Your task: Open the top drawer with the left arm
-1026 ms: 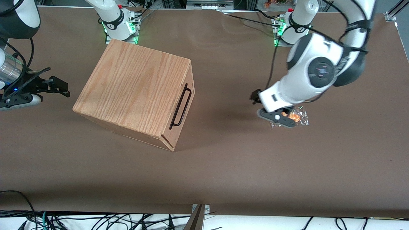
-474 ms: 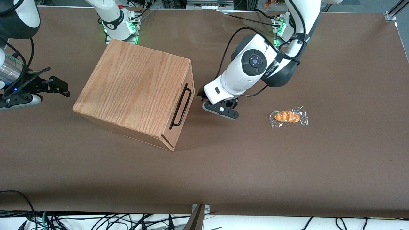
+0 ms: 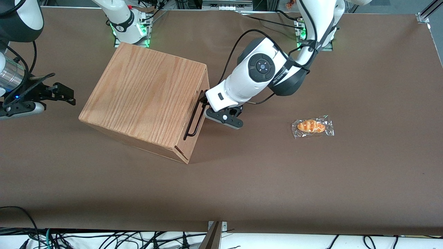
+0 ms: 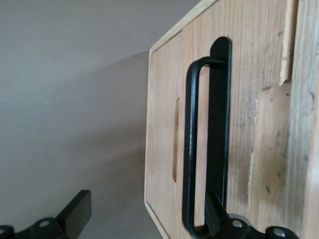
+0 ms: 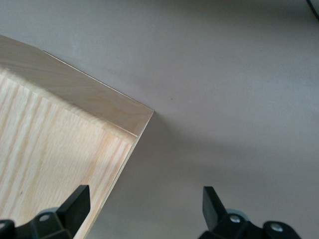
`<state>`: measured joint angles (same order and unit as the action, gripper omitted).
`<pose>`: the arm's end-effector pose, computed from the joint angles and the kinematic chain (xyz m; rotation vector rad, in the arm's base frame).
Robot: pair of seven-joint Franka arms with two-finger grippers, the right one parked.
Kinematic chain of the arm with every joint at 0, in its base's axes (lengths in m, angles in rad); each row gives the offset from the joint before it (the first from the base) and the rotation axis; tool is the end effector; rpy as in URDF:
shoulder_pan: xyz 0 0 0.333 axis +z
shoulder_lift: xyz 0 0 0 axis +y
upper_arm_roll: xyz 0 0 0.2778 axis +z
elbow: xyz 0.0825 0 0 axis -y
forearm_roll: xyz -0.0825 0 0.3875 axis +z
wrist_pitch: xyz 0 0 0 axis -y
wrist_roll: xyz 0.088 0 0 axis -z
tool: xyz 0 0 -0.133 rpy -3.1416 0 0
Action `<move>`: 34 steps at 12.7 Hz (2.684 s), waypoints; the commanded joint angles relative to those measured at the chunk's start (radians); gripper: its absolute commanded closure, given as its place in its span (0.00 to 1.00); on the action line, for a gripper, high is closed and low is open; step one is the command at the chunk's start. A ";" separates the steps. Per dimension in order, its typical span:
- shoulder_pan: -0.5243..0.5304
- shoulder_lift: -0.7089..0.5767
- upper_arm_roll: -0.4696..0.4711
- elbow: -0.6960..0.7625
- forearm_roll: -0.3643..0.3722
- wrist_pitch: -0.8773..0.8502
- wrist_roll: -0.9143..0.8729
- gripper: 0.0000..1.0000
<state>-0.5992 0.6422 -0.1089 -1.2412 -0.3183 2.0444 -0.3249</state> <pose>0.5546 -0.4843 0.3556 2.7315 -0.3195 -0.0491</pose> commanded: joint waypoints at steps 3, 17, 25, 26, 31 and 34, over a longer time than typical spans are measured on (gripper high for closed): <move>-0.014 0.063 0.012 0.069 -0.024 0.006 -0.008 0.00; 0.055 0.083 0.020 0.052 -0.016 0.005 0.033 0.00; 0.127 0.082 0.020 0.052 -0.022 -0.004 0.079 0.00; 0.136 0.082 0.018 0.052 -0.024 -0.004 0.080 0.00; 0.173 0.082 0.017 0.052 -0.025 -0.004 0.083 0.00; 0.190 0.082 0.015 0.052 -0.028 -0.006 0.083 0.00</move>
<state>-0.4436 0.7146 -0.1028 -1.2116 -0.3337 2.0496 -0.2686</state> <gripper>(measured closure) 0.000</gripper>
